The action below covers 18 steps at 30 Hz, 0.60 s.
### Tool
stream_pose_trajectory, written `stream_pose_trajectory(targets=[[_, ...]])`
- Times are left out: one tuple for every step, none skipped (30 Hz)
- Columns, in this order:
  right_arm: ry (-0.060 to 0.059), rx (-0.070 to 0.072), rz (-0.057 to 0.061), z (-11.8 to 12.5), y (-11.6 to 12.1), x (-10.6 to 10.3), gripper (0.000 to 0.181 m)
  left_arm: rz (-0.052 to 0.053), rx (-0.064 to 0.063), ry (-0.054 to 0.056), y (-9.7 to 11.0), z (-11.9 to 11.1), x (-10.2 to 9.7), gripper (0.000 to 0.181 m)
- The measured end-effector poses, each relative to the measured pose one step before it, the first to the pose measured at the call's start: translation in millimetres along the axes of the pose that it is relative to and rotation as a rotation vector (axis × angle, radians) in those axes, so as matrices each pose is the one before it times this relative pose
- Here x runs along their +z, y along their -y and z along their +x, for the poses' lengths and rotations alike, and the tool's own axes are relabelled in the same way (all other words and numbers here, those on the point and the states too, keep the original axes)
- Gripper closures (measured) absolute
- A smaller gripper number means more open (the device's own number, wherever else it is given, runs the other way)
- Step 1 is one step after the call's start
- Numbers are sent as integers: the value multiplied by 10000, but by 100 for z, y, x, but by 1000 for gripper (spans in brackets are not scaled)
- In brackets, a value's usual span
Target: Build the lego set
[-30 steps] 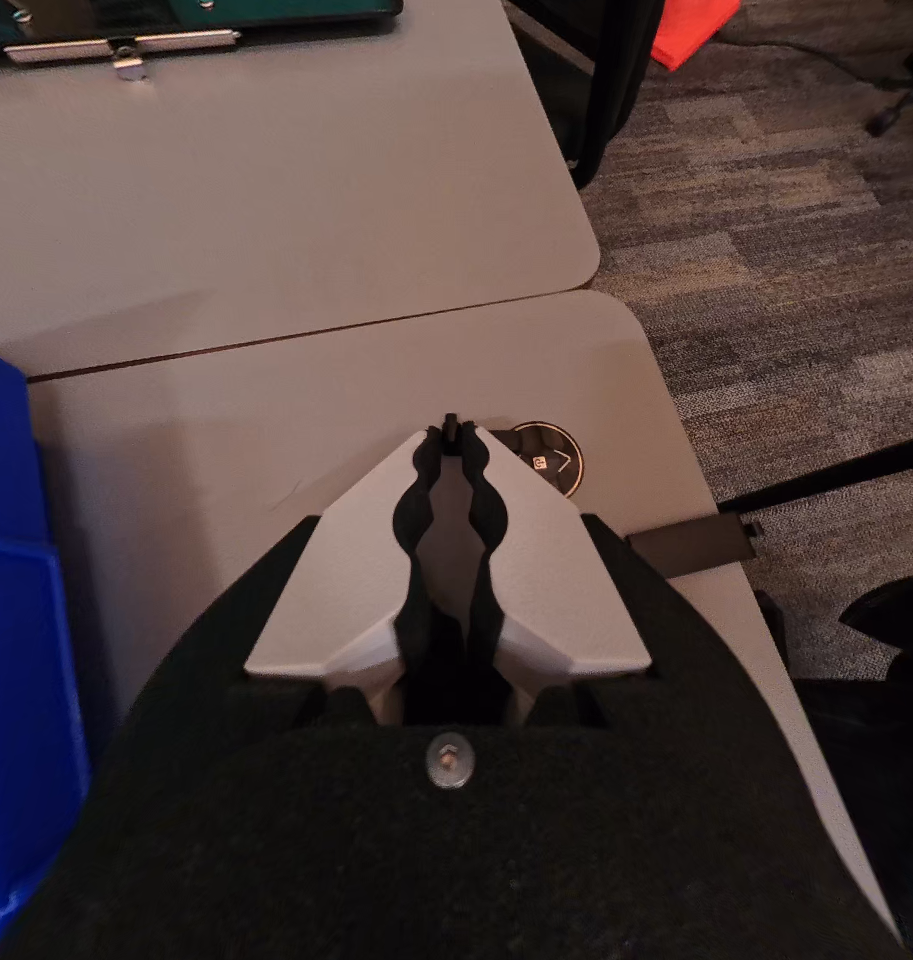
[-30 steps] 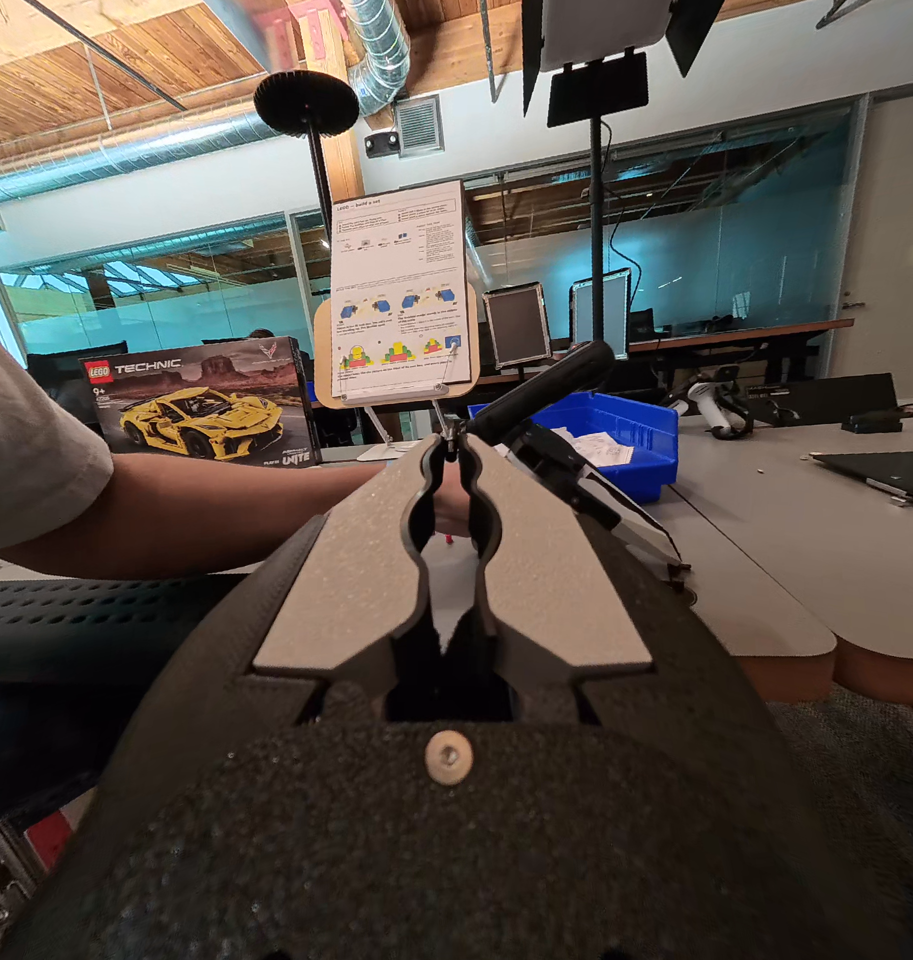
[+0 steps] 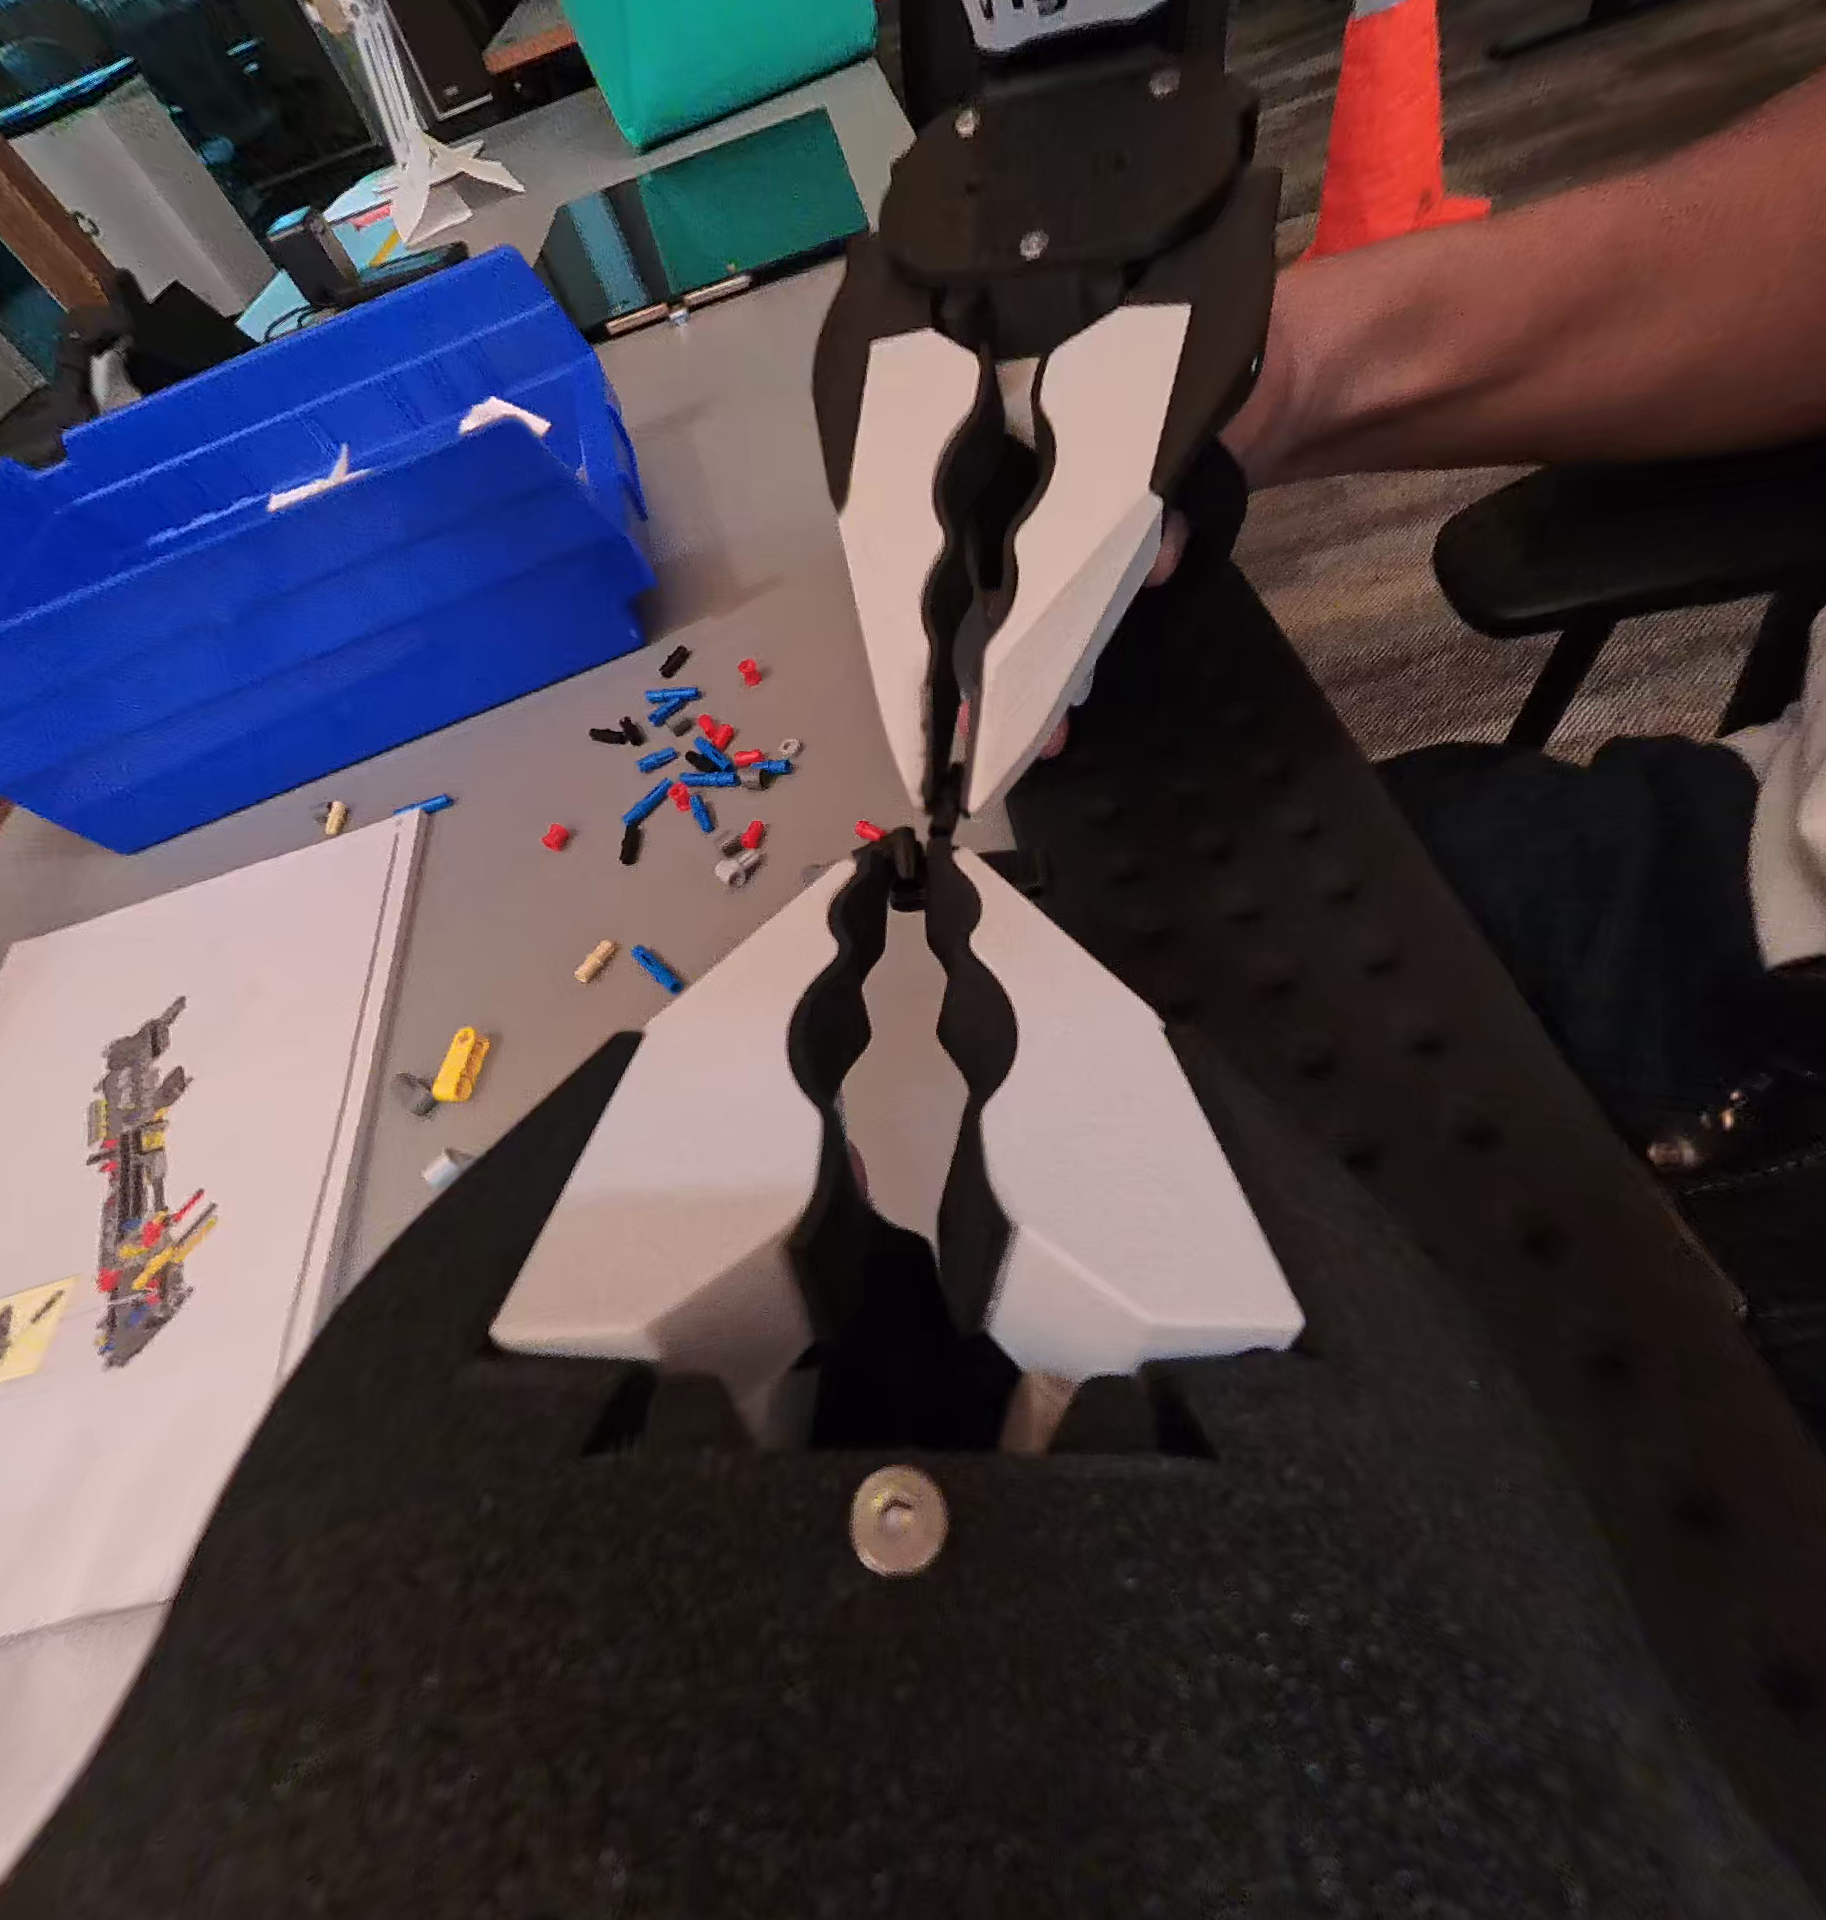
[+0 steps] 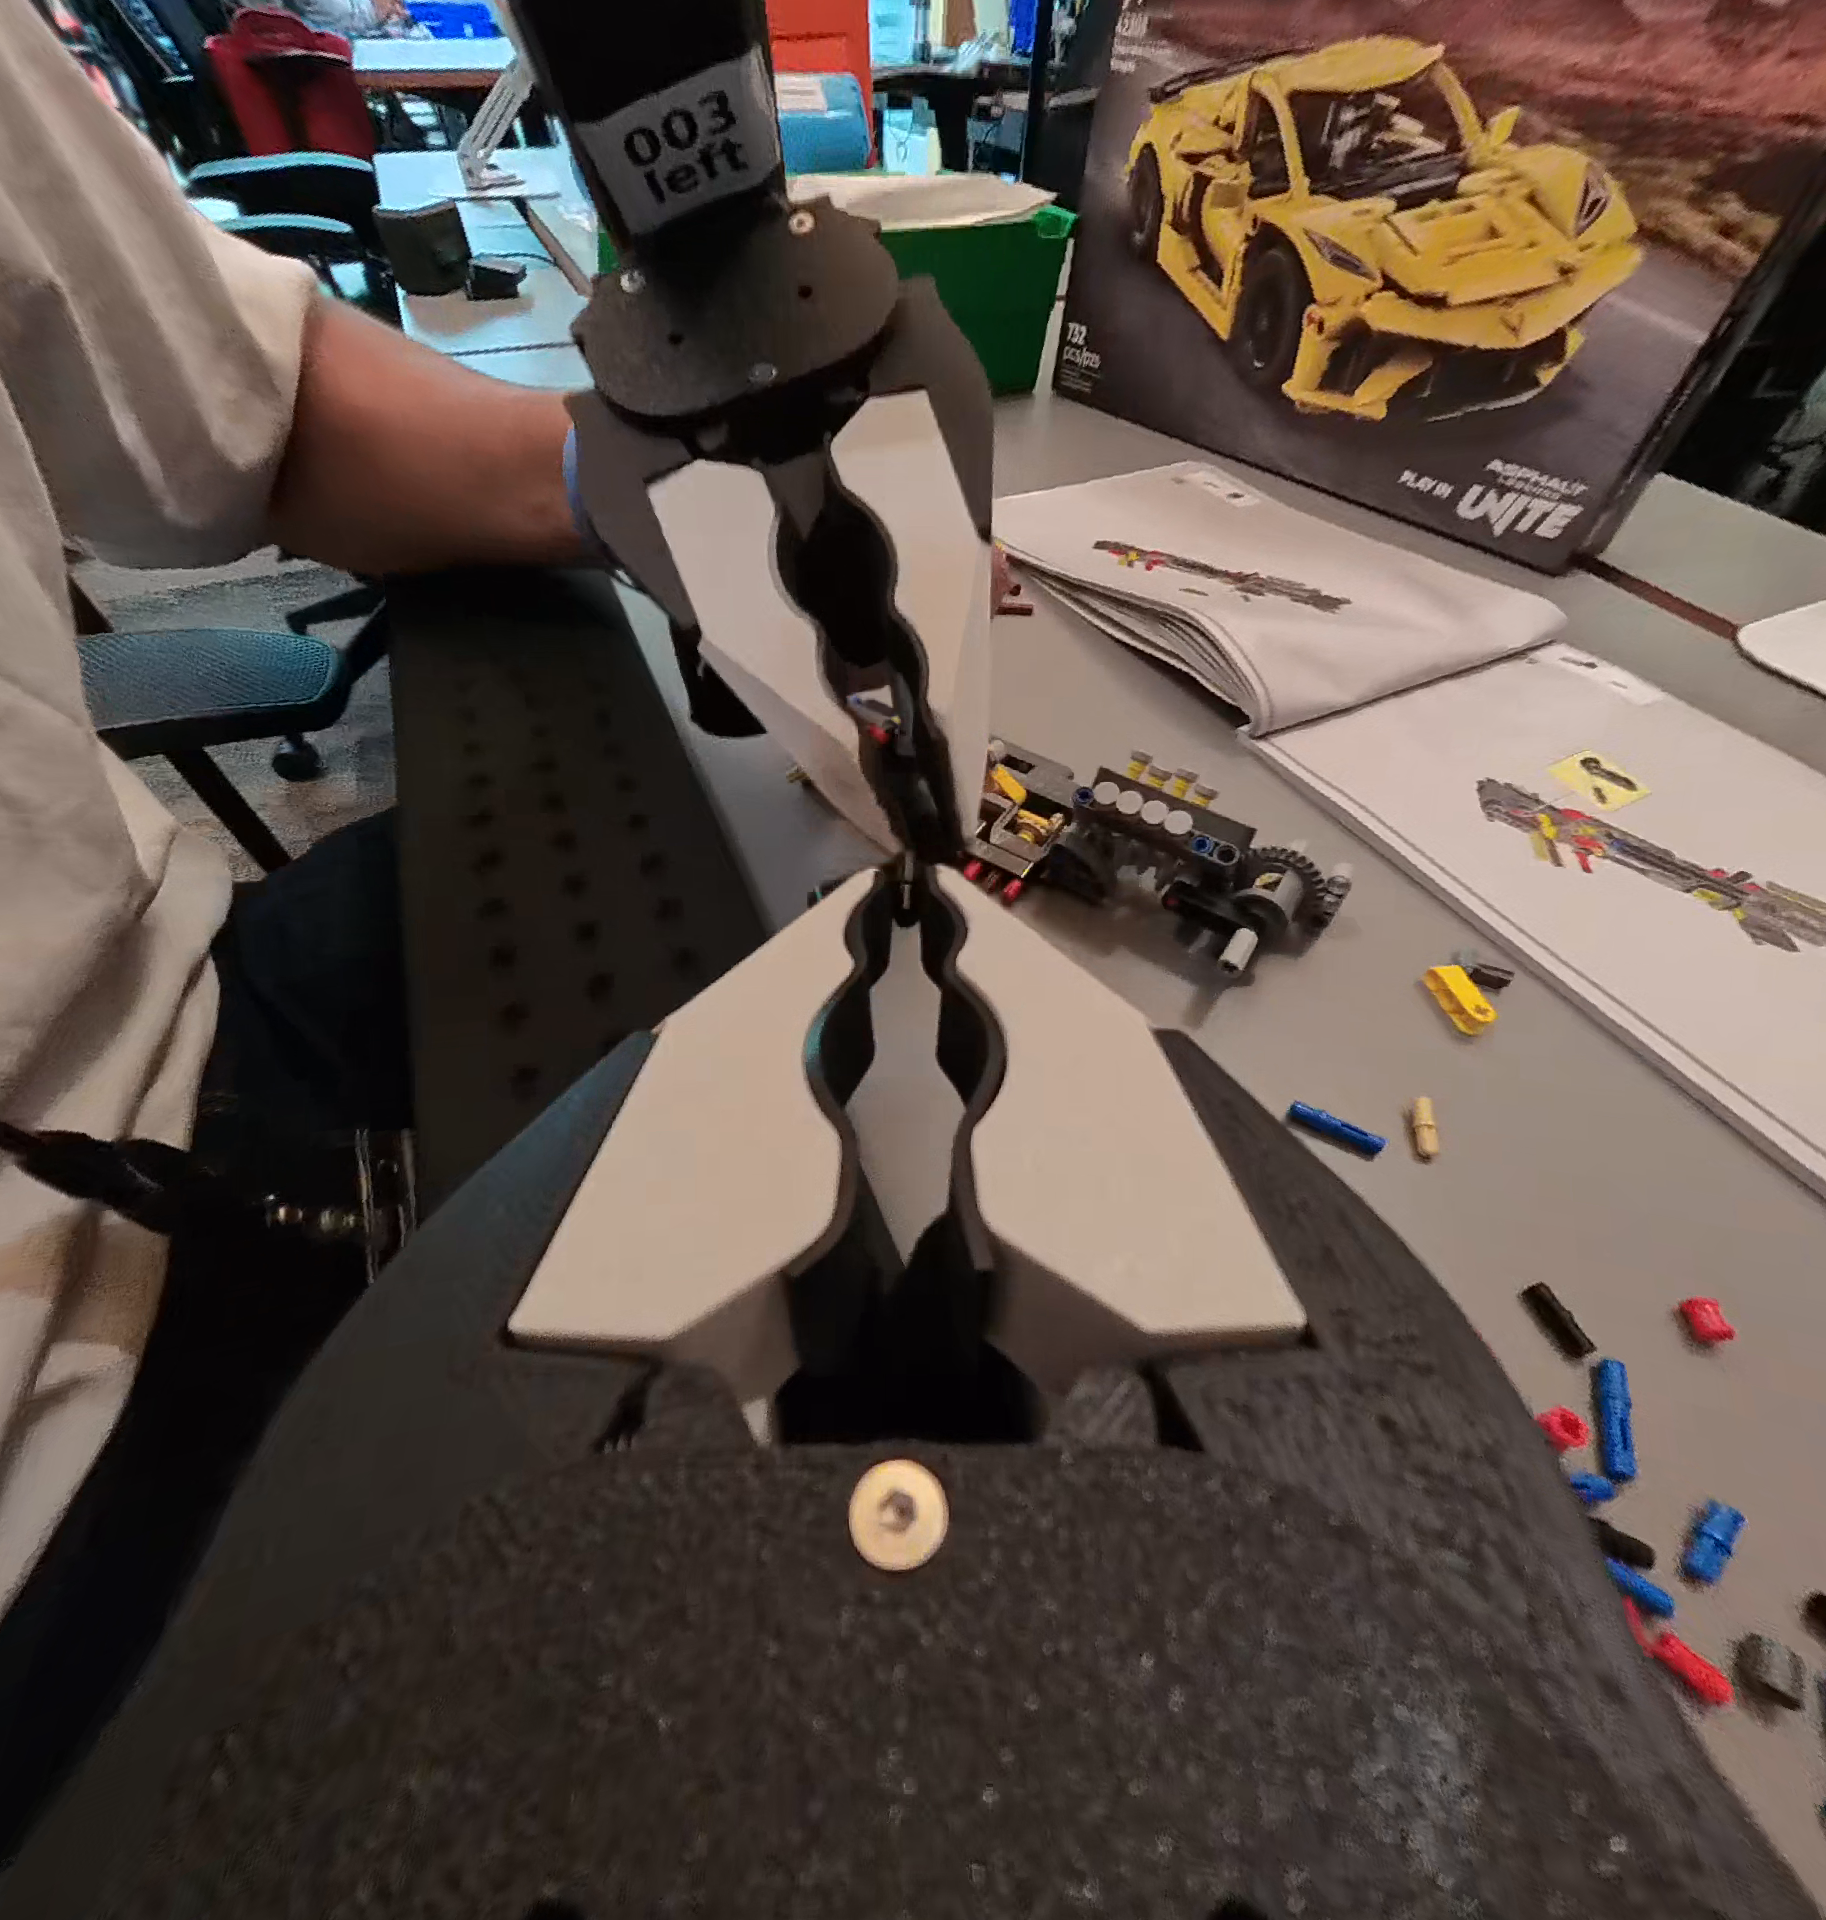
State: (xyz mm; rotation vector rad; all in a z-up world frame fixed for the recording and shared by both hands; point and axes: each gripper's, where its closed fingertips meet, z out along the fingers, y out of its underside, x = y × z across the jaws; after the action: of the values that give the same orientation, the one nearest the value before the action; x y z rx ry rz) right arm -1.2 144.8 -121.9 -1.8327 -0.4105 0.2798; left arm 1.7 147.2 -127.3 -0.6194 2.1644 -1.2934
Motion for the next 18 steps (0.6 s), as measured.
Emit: stream_pose_trajectory(targets=[[-19,78,-127,238,-330,276,177,93,-142,-78,-42,-65,-235,174],[9,65,-65,160,-213,200,177,5,-15,-29,-70,-61,-145,174],[132,95,-55,-46,-126,98,177,10,46,-35,-23,-3,-71,174],[69,57,-5,6,23,-14,177,20,-3,-55,-7,58,-5,174],[39,-25,63,-17,95,-62,177,0,-18,-39,-38,25,34,174],[-12,-30,122,22,153,-65,177,-109,77,-18,-207,9,58,174],[45,-12,-16,-42,7,-16,177,-146,150,5,-291,33,74,175],[-45,-66,-114,65,-58,37,177,-92,124,6,-189,55,66,175],[-23,-149,-64,-23,41,97,177,-68,70,-46,-115,142,79,174],[39,-122,-184,-103,-110,204,177,-50,94,-39,-62,159,78,175],[-46,-159,-260,8,-233,246,177,-85,157,36,-91,70,78,174],[-2,-145,-202,-46,-186,196,177,-139,187,44,-176,35,54,175],[26,-81,-163,-35,-158,125,177,-133,155,29,-189,37,8,174],[52,-23,-47,-55,-2,37,177,-28,83,2,-36,64,-25,174],[136,-49,-24,-180,0,-18,177,17,26,-62,41,145,-25,174],[106,-94,13,-140,19,-45,177,21,12,-70,65,145,-18,174],[134,-31,9,-148,8,-28,177,12,17,-87,38,162,-8,174],[219,-41,-29,-271,-80,13,177,-6,16,-150,-23,255,20,174]])
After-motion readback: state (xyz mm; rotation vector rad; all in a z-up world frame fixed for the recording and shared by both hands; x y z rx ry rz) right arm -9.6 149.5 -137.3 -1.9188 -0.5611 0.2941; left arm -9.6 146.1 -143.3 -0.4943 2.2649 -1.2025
